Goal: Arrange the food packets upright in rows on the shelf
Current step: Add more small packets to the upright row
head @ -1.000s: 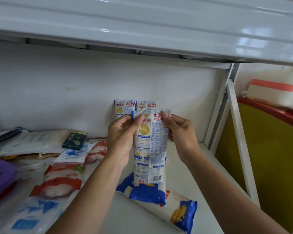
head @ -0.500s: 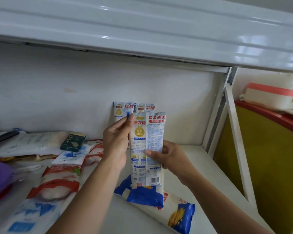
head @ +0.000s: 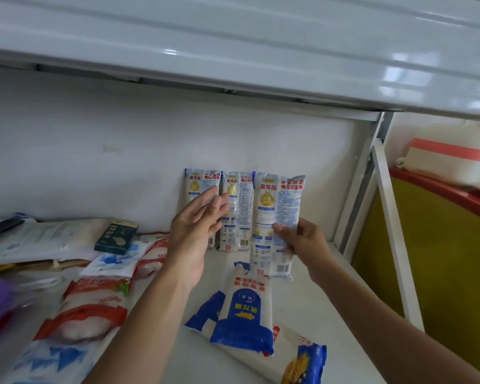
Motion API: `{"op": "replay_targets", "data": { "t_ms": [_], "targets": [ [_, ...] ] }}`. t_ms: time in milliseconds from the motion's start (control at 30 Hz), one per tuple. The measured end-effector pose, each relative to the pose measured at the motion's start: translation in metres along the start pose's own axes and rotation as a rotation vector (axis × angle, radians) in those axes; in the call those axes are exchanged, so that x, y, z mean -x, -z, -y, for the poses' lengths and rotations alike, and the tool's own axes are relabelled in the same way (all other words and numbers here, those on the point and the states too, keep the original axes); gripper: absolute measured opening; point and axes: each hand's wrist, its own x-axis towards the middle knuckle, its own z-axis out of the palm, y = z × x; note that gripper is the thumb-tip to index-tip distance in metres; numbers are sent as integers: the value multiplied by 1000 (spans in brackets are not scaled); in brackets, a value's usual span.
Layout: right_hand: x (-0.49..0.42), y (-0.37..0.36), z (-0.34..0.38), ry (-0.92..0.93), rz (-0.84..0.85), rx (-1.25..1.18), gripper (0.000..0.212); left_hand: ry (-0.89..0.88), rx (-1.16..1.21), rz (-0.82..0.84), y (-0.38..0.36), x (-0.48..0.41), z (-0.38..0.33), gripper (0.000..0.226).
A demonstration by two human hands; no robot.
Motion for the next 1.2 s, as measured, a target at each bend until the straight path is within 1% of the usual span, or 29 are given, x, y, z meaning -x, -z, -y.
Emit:
{"op": "replay_targets", "data": {
  "t_ms": [233,433,733,867,933,1067,1133,1200],
  "targets": [
    [-82,8,-38,-68,-118,61,24,12,-116,44,6,-12,10,46],
    [-118,-3,-71,-143,-66,-48,23,46,-150,41,13,-17,14,42],
    [-155,-14,-77,-151,18,-35,18,107,-208,21,30,-15,12,43],
    [-160,-13,-79,-179,10,-35,22,120,-245,17,35,-15,13,46],
    [-160,-14,-78,-189,-23,1,24,123,-264,18,35,-14,13,46],
    [-138,-22,-49,-147,-28,209,13,155,-319,16,30,-8,14,46],
    [-118,-24,-28,-97,-44,237,15,172,-351,34,26,-3,14,43],
    [-92,-23,-7,64,-38,301,15,178,-390,55,23,1,16,39]
  ]
}}
